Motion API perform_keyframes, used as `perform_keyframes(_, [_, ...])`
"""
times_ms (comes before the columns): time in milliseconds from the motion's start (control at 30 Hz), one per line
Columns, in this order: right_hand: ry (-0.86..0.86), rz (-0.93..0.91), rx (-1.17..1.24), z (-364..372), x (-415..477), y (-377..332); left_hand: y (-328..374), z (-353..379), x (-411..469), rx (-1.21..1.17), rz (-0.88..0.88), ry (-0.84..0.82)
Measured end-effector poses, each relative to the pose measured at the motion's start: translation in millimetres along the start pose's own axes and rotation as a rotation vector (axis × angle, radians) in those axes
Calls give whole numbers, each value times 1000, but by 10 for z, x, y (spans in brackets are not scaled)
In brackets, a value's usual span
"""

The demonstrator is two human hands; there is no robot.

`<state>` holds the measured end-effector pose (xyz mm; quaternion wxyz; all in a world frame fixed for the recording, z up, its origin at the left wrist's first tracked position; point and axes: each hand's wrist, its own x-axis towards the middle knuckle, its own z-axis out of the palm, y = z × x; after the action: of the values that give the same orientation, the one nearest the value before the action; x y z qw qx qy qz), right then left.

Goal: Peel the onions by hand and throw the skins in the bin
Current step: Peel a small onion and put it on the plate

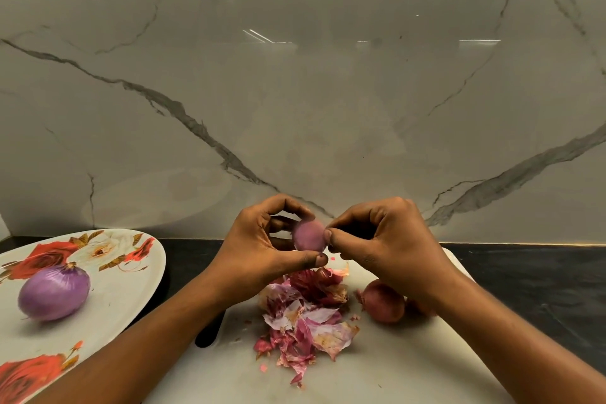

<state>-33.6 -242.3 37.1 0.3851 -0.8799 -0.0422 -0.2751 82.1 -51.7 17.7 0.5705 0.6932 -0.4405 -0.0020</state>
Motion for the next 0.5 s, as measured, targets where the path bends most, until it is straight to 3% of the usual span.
perform_keyframes(500, [86,62,-9,-52,37,8,-25,-10,35,-271,-100,29])
